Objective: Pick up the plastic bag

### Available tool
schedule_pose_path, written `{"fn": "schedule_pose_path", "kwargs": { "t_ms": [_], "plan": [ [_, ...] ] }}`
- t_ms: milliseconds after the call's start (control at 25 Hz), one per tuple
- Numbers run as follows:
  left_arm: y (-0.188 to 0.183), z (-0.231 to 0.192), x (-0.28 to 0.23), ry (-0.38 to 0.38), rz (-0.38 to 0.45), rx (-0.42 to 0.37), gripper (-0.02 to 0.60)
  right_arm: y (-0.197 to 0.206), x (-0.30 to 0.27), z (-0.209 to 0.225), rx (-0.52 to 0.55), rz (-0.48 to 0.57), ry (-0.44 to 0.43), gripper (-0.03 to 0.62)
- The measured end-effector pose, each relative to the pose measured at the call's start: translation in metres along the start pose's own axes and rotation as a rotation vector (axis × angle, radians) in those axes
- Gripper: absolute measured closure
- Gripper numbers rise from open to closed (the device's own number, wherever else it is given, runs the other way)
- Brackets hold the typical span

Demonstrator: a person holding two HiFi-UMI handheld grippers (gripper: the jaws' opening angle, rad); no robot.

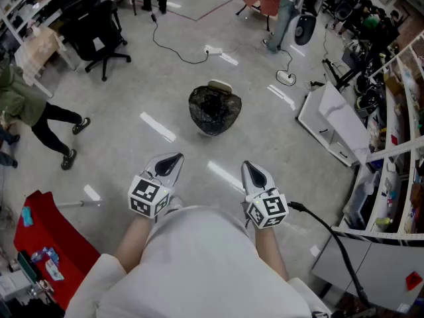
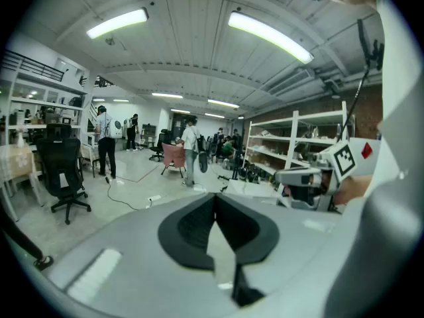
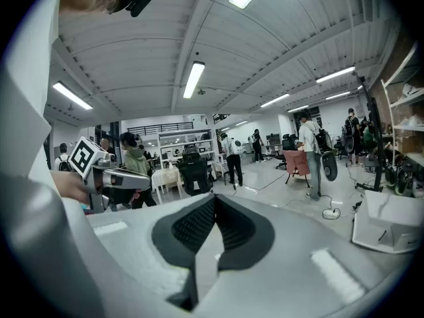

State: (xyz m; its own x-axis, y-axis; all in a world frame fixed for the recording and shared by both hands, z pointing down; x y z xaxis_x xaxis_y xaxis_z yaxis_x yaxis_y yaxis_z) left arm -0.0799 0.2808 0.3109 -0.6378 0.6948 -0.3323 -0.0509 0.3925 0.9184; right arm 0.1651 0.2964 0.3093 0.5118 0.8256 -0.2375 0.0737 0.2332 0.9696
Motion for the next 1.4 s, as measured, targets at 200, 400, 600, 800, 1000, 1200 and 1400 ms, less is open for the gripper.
{"fn": "schedule_pose_path", "kwargs": {
  "t_ms": [200,400,600,800,1000,1200,1400],
  "plan": [
    [0.002,0.0,0.0,0.007,-0.004,0.005,0.575,0.001,0.001,-0.001,-0.004,-0.004,0.005,0.599],
    [0.003,-0.001,-0.003,0.015,-0.009,0.008,0.575,0.003,0.001,0.0,-0.005,-0.011,0.012,0.599],
    [0.005,-0.002,-0.004,0.021,-0.015,0.009,0.575,0.003,0.0,-0.001,-0.005,-0.016,0.014,0.598],
    [0.005,-0.011,0.001,0.022,-0.014,0.012,0.575,0.002,-0.007,-0.01,-0.003,-0.023,-0.013,0.598],
    [0.008,-0.029,0.01,0.024,-0.02,0.017,0.575,0.002,-0.017,-0.023,-0.012,-0.022,-0.007,0.597],
    [0.013,-0.047,0.022,0.037,-0.025,0.015,0.575,0.005,-0.029,-0.042,-0.013,-0.019,0.001,0.597],
    [0.019,-0.069,0.034,0.058,-0.039,0.011,0.576,0.008,-0.041,-0.061,0.002,-0.02,0.019,0.592]
  ]
}}
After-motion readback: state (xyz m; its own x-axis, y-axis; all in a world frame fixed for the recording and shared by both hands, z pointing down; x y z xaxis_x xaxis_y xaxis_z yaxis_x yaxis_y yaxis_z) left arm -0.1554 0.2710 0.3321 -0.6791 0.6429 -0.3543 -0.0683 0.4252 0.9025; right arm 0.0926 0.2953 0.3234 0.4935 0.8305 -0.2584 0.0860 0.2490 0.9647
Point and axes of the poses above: the fingertips, and each gripper's own axes: x backward along the fingers, z to its right, y out of its underside, the point moved 5 cm from there along x, backward along the fingers, and after that the axes turned 5 degrees about x, right-handed, at the moved point
